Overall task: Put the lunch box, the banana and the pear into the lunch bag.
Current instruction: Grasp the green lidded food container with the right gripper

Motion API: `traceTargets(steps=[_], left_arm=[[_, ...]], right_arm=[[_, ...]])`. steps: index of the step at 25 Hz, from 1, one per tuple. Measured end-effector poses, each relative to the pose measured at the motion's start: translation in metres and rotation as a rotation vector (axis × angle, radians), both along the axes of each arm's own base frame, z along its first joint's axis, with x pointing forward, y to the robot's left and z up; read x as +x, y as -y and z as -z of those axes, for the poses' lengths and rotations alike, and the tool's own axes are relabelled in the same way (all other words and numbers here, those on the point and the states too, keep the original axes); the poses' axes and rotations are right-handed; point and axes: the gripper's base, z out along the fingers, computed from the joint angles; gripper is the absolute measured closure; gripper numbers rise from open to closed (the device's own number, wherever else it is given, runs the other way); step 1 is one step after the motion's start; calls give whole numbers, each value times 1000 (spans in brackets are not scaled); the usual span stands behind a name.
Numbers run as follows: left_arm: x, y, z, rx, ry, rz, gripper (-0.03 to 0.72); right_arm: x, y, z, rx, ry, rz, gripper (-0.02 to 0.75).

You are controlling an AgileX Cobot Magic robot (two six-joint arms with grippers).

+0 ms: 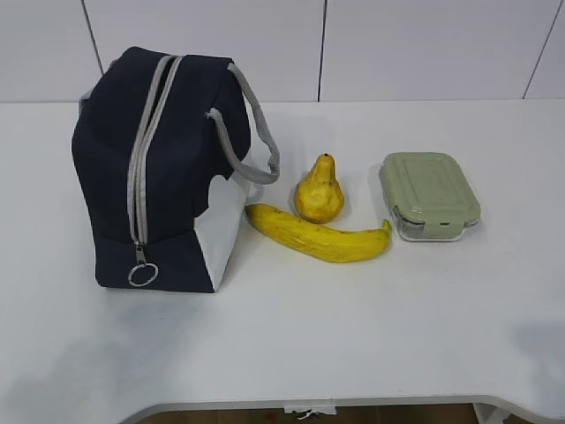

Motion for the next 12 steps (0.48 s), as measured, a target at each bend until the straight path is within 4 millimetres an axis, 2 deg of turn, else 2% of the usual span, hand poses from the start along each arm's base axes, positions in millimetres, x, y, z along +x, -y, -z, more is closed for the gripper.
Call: traceTargets(steps=[12], left_arm=[[0, 0, 0, 0, 0, 0, 448]], right_arm=[[0, 2, -3, -14, 20, 10, 270]])
